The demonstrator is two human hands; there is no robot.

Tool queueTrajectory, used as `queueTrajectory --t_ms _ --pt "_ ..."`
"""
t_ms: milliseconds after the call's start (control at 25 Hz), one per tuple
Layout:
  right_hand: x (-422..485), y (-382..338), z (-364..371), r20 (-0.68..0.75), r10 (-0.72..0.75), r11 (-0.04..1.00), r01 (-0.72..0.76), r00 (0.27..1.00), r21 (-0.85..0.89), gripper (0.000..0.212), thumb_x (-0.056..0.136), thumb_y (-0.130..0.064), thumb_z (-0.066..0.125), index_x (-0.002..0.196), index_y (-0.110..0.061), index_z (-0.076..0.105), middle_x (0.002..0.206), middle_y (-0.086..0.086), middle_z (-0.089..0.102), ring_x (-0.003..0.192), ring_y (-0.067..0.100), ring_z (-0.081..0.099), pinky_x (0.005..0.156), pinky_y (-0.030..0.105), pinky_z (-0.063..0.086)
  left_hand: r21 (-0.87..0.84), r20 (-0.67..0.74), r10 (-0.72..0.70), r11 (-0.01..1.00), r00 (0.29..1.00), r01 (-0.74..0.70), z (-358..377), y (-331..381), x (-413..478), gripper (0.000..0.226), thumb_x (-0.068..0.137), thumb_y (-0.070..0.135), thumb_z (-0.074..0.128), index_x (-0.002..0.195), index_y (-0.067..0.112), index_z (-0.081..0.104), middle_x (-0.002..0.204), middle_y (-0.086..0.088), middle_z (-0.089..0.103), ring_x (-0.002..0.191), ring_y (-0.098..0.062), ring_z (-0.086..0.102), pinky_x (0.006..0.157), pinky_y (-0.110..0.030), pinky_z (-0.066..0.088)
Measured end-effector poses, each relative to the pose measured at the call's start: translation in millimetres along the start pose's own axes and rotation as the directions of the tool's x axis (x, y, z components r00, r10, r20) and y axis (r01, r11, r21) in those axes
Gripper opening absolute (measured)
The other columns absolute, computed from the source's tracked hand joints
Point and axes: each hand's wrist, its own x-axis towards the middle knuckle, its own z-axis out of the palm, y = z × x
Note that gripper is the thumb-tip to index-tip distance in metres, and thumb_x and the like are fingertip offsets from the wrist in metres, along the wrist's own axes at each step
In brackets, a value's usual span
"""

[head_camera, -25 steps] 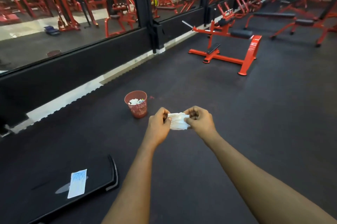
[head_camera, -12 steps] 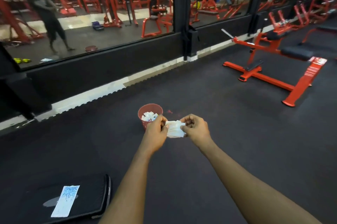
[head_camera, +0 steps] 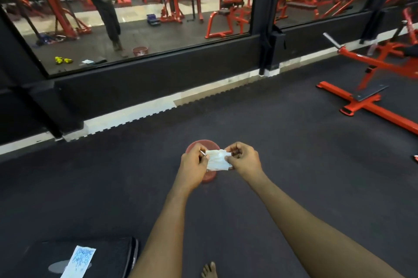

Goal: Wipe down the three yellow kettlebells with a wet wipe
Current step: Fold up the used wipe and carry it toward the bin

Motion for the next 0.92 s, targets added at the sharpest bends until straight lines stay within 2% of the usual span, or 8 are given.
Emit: queueTrajectory --t_ms 160,280,400,520,600,680,800,920 --pt "105.2 -12.4 25.5 0.011 0.018 0.999 -0.018 1.0 -0.034 0.018 0.075 0.001 0.068 0.084 -0.015 0.069 0.081 0.006 0.07 0.08 0.029 0.07 0.064 0.044 0.062 -0.004 0.038 0.0 1.0 0.999 0.0 -7.4 -19.8 113.5 0.024 0.09 0.008 0.053 0.082 0.031 0.053 0.077 0.004 0.063 0.06 -0.001 0.054 0.05 -0.012 0.041" --pt "181.5 -17.1 40.2 0.008 0.047 0.998 -0.047 0.999 -0.032 0.017 0.076 0.0 0.069 0.085 -0.013 0.069 0.08 0.004 0.07 0.077 0.025 0.069 0.067 0.044 0.062 -0.003 0.015 -0.011 1.0 1.0 0.011 -9.2 -35.9 195.3 0.019 0.089 0.009 0.054 0.084 0.027 0.052 0.078 -0.001 0.064 0.063 -0.006 0.053 0.055 -0.017 0.044" --pt "245.7 -2.4 54.5 0.041 0.087 0.993 -0.083 0.995 -0.078 0.016 0.077 -0.002 0.071 0.086 -0.015 0.069 0.08 -0.001 0.069 0.075 0.016 0.068 0.065 0.034 0.061 0.022 0.034 -0.059 0.998 0.998 0.058 4.9 -59.3 247.5 0.024 0.089 0.009 0.053 0.089 0.032 0.047 0.076 0.004 0.061 0.062 -0.004 0.053 0.056 -0.014 0.044" --pt "320.0 21.9 70.4 0.108 0.118 0.986 -0.104 0.987 -0.13 0.016 0.078 -0.003 0.072 0.087 -0.016 0.069 0.082 -0.002 0.07 0.074 0.012 0.067 0.06 0.024 0.057 0.02 0.006 -0.131 0.991 0.991 0.131 26.7 -84.8 300.0 0.029 0.089 0.005 0.053 0.094 0.03 0.039 0.078 0.003 0.057 0.063 -0.009 0.052 0.057 -0.019 0.044" --pt "366.0 38.3 81.8 0.16 0.116 0.986 -0.095 0.98 -0.134 0.015 0.077 -0.001 0.071 0.086 -0.013 0.07 0.082 0.0 0.071 0.071 0.009 0.064 0.054 0.014 0.051 0.035 -0.016 -0.193 0.981 0.981 0.193 39.7 -100.9 330.6 0.028 0.088 0.002 0.05 0.089 0.026 0.037 0.074 0.003 0.052 0.059 -0.008 0.044 0.054 -0.021 0.04" --pt "412.6 52.3 92.7 0.225 0.137 0.982 -0.101 0.965 -0.162 0.015 0.077 0.0 0.069 0.086 -0.012 0.069 0.083 0.002 0.071 0.07 0.009 0.064 0.053 0.011 0.048 0.048 -0.03 -0.275 0.96 0.961 0.277 52.2 -112.9 363.4 0.024 0.087 0.001 0.047 0.083 0.024 0.041 0.069 0.006 0.049 0.058 -0.005 0.04 0.052 -0.017 0.037" --pt "465.1 77.4 106.9 0.351 0.192 0.967 -0.115 0.916 -0.229 0.017 0.077 0.0 0.066 0.086 -0.014 0.069 0.085 0.001 0.072 0.079 0.017 0.068 0.063 0.024 0.056 0.003 -0.043 -0.402 0.915 0.915 0.402 73.3 -131.5 395.9 0.023 0.087 -0.001 0.047 0.082 0.021 0.05 0.075 0.005 0.057 0.064 -0.004 0.044 0.056 -0.012 0.038" --pt "512.6 122.0 128.9 0.401 0.271 0.944 -0.161 0.875 -0.287 0.022 0.078 0.002 0.062 0.089 -0.014 0.071 0.087 0.001 0.072 0.083 0.019 0.069 0.07 0.035 0.06 -0.009 -0.037 -0.537 0.844 0.843 0.537 104.6 -168.3 424.1 0.024 0.088 -0.005 0.049 0.093 0.017 0.059 0.091 0.001 0.064 0.078 -0.011 0.056 0.062 -0.009 0.042"
